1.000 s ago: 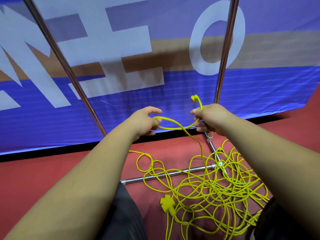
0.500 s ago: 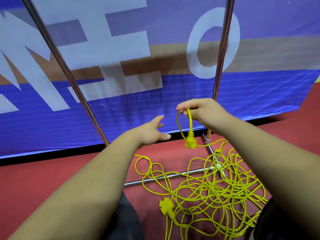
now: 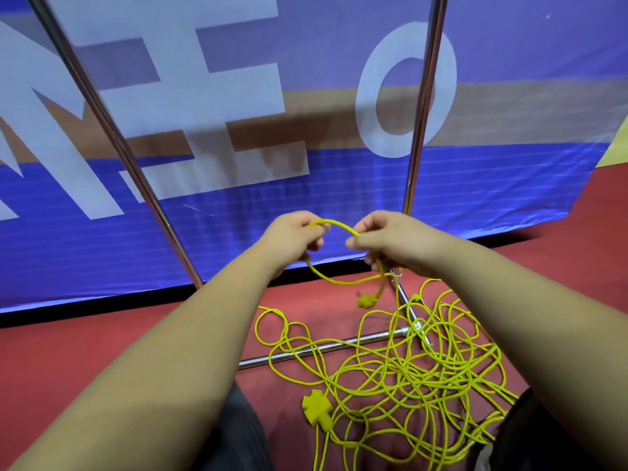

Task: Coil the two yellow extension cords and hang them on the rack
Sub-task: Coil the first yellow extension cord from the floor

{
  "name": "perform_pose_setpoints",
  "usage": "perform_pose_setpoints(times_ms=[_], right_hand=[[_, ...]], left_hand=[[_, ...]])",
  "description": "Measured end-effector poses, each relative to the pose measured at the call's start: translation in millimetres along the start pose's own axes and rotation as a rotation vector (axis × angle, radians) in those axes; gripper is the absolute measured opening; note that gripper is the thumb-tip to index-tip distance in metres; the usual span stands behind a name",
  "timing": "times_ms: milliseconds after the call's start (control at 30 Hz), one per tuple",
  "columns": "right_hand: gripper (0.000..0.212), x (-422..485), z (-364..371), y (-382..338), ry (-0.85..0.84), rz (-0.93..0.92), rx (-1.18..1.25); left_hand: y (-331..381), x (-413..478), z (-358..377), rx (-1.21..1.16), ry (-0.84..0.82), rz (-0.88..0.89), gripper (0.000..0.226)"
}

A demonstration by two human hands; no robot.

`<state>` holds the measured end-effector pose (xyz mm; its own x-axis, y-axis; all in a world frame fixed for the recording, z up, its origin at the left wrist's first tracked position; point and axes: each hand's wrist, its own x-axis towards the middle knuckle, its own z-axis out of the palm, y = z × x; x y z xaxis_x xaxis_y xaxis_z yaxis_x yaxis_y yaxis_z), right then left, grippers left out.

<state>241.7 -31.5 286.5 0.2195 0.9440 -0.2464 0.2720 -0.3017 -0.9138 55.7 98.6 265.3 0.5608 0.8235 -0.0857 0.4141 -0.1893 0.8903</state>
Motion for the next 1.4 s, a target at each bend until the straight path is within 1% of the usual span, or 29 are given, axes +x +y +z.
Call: perform_pose_setpoints(times_ms=[67, 100, 133, 200, 233, 300, 333, 400, 500, 567, 667, 733, 767, 800, 900, 933, 967, 1000, 1067, 1100, 1133, 1200, 1300, 1333, 1400], right_hand=[[0.018, 6, -4, 10, 0.034, -0.004, -0.250], [0.015, 9, -6, 14, 0.047, 0.000, -0.294], [0.016, 13, -8, 18, 0.064, 0.011, -0.290], [0.024, 17, -11, 18, 0.123, 0.035, -0.214], [0.028, 19, -13, 16, 0.157, 0.041, -0.191], [0.034, 21, -17, 14, 0.226, 0.049, -0.218], [0.034, 22, -18, 15, 0.255, 0.048, -0.230], [0.033, 24, -18, 19, 0.283, 0.055, -0.185], [0.030, 27, -15, 23, 0.278, 0.074, -0.158], [0.031, 30, -12, 23, 0.271, 0.063, -0.178], [0.028, 28, -7, 19, 0.191, 0.041, -0.178], [0.027, 27, -2, 17, 0.131, 0.034, -0.210], [0.030, 27, 2, 18, 0.125, 0.021, -0.222], [0.039, 28, 5, 19, 0.128, 0.007, -0.216], [0.090, 26, 14, 22, 0.109, -0.046, -0.135], [0.102, 24, 17, 20, 0.090, -0.072, -0.122], [0.105, 21, 19, 17, 0.068, -0.098, -0.106], [0.099, 19, 22, 13, 0.058, -0.122, -0.074], [0.073, 17, 28, 8, 0.025, -0.139, 0.019], [0.061, 17, 30, 7, 0.013, -0.115, 0.036], [0.051, 19, 32, 8, 0.015, -0.086, -0.010], [0.038, 24, 33, 14, 0.007, -0.074, -0.285], [0.041, 27, 36, 18, -0.072, -0.155, -0.808], [0.039, 27, 37, 19, -0.088, -0.145, -0.915], [0.038, 28, 39, 22, -0.100, -0.106, -1.055]], left_hand=[[13, -2, -10, -0.070, 0.111, 0.079, 0.013], [17, -3, -15, -0.104, 0.165, 0.092, 0.017], [20, -5, -19, -0.139, 0.206, 0.088, 0.021], [22, -8, -28, -0.172, 0.230, 0.052, 0.027], [20, -9, -31, -0.165, 0.228, 0.006, 0.033], [15, -12, -38, -0.158, 0.208, -0.123, 0.042], [11, -13, -40, -0.163, 0.191, -0.174, 0.042], [8, -14, -43, -0.260, 0.154, -0.199, 0.034], [14, -18, -45, -0.571, 0.040, -0.188, 0.014], [18, -20, -43, -0.700, 0.003, -0.189, 0.011], [18, -20, -41, -0.793, 0.051, -0.200, 0.012], [17, -19, -42, -0.854, 0.088, -0.202, 0.018], [16, -18, -42, -0.883, 0.101, -0.201, 0.020], [15, -17, -42, -0.914, 0.105, -0.203, 0.022], [19, -18, -35, -1.058, 0.104, -0.211, 0.029], [21, -17, -32, -1.130, 0.113, -0.206, 0.031], [23, -16, -30, -1.192, 0.126, -0.198, 0.033], [24, -16, -30, -1.230, 0.139, -0.190, 0.035], [24, -14, -32, -1.243, 0.153, -0.188, 0.032], [22, -14, -34, -1.238, 0.155, -0.193, 0.029], [21, -14, -37, -1.235, 0.157, -0.199, 0.027], [20, -14, -42, -1.237, 0.166, -0.206, 0.022], [18, -11, -45, -1.207, 0.186, -0.250, 0.014], [16, -9, -46, -1.165, 0.190, -0.276, 0.014], [9, -9, -47, -1.030, 0.158, -0.335, 0.014]])
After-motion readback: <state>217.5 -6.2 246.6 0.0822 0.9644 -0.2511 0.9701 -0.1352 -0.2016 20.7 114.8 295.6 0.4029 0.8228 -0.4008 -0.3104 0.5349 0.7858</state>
